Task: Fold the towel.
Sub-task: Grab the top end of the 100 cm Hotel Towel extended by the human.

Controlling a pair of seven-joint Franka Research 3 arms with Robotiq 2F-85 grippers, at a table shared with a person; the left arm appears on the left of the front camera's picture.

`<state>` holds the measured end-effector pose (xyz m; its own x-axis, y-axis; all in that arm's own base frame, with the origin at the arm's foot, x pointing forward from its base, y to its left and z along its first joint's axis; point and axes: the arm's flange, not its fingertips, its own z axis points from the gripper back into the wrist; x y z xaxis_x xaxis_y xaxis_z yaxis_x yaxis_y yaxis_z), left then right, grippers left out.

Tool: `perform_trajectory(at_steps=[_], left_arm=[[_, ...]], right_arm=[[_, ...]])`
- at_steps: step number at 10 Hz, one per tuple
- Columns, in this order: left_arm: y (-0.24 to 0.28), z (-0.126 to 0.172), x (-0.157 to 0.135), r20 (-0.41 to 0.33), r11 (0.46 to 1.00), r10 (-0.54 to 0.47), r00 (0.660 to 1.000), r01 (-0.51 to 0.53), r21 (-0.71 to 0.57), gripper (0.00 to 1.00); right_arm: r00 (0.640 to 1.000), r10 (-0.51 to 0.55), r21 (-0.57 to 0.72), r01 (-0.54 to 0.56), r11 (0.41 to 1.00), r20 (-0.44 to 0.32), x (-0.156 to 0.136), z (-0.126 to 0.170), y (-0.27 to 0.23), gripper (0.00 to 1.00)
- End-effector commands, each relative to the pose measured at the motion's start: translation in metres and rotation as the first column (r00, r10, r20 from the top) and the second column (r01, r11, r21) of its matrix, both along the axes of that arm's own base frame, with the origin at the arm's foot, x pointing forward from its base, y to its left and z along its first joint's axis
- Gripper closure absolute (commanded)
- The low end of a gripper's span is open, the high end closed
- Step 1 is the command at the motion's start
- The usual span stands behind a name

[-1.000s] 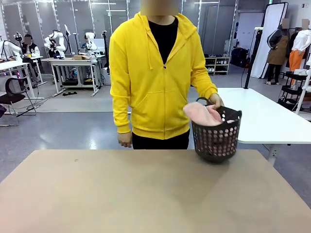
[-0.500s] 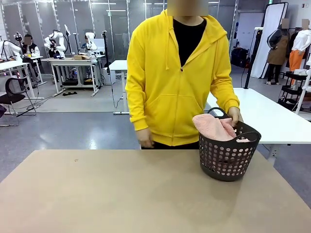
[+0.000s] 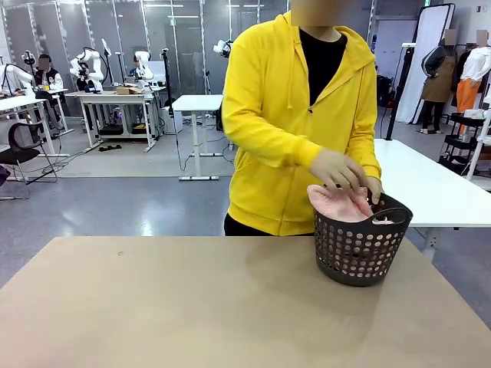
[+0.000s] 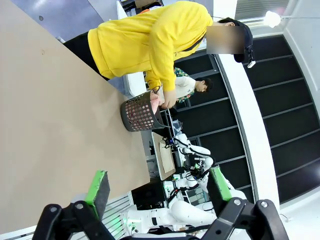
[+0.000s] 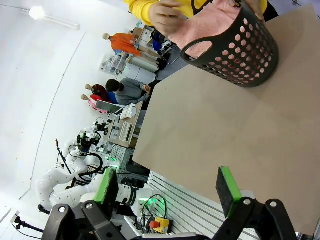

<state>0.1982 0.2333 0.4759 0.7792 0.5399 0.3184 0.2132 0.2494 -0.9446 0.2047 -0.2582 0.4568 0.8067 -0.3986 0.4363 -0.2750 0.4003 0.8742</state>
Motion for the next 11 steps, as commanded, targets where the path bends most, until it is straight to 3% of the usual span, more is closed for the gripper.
perform_trajectory(at_steps=[1,11], left_arm=[[0.0047,0.0042,0.0008,0.010,1.000,-0.015,1.000,0.015,-0.007,0.00],[0.0047,0.0042,0.0008,0.010,1.000,-0.015,1.000,0.015,-0.007,0.00]], right_arm=[[1.000,0.000,0.007,0.000,1.000,0.009,-0.0024,0.0023,-0.0013,0.00],[1.000,0.000,0.007,0.000,1.000,0.009,-0.0024,0.0023,-0.0013,0.00]])
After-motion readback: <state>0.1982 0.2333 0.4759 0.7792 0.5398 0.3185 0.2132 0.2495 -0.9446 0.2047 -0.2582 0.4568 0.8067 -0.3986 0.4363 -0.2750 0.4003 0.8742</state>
